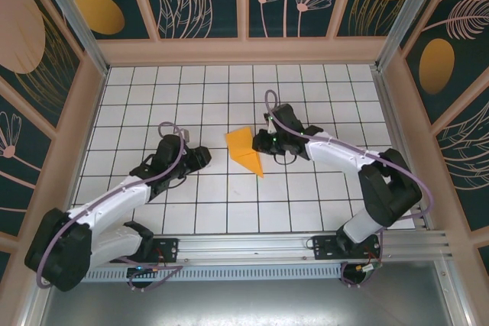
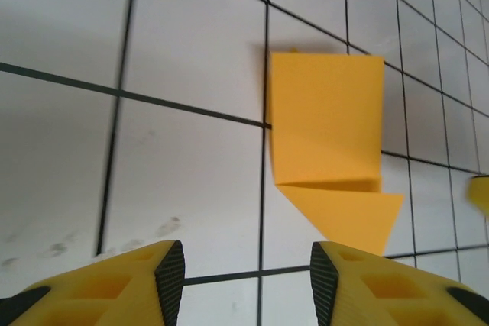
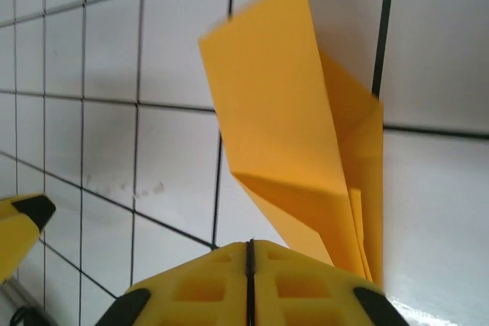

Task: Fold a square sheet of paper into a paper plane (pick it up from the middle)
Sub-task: Turn over the paper at the center of the table, then fold the wing for the fifth time at the center of the table.

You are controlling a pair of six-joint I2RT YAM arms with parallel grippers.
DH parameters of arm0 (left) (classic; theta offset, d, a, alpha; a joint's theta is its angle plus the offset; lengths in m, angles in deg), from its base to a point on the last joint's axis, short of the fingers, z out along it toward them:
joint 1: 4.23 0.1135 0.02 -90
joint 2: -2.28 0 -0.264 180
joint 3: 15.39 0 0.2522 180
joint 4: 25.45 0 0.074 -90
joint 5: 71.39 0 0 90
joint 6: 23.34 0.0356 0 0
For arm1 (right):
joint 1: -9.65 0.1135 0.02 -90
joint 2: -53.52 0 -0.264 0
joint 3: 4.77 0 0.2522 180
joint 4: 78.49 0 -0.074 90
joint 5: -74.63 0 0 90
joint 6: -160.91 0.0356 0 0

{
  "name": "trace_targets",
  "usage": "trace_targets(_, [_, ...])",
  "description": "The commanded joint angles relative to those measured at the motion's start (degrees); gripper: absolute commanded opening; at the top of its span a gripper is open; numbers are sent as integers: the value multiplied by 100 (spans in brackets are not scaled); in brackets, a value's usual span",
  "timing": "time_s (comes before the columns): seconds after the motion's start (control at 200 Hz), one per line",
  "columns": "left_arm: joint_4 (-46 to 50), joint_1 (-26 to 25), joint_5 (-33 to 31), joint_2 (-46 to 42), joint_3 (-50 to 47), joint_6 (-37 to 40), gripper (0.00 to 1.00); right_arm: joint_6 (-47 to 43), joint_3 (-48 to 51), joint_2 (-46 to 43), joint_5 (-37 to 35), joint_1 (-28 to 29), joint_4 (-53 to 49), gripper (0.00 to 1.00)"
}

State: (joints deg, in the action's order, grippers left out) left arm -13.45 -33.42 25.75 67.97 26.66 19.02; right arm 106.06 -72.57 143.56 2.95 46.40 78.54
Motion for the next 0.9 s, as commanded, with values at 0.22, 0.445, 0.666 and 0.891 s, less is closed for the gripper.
trace_targets(0.22, [-1151, 9, 954, 1073, 294, -550, 53, -257, 135, 776, 919, -143, 813, 6])
trace_targets(0.445, [-1459, 10, 1312, 1831, 619, -642, 54, -261, 293, 1372, 1461, -511, 1385, 6])
trace_targets(0.666, [-1713, 10, 1478, 2352, 893, -789, 56, 188, 983, 1685, 2139, -948, 2408, 8])
trace_targets(0.891, [-2086, 3, 1637, 2708, 1076, -1014, 57, 430, 1421, 1692, 2273, -1043, 2961, 9])
